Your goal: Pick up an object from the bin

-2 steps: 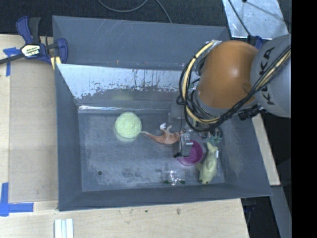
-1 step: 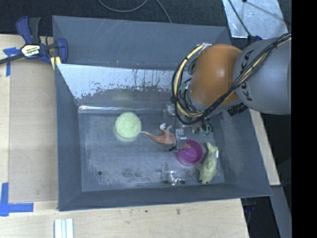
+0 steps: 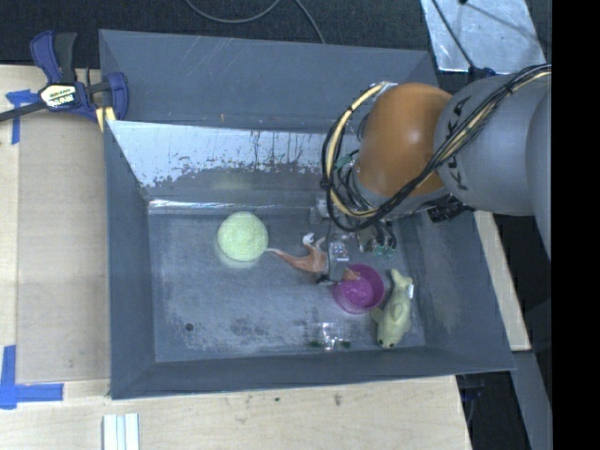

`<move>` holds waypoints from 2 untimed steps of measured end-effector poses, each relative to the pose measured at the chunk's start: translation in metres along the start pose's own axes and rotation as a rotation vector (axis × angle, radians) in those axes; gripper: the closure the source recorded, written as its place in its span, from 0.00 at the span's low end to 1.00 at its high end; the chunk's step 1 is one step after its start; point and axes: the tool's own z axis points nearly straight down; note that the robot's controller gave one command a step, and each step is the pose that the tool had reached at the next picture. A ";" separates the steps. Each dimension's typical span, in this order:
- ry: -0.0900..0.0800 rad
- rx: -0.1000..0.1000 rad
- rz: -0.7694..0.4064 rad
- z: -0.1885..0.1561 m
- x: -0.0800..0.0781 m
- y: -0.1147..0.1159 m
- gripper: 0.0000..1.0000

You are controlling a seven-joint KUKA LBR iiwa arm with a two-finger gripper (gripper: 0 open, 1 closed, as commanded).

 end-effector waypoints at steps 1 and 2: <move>-0.005 0.000 0.079 -0.013 0.009 -0.011 0.00; -0.005 0.000 0.220 0.019 0.006 -0.007 0.00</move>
Offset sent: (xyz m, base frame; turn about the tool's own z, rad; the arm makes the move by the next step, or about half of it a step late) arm -0.0062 -0.0046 -0.0276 0.2301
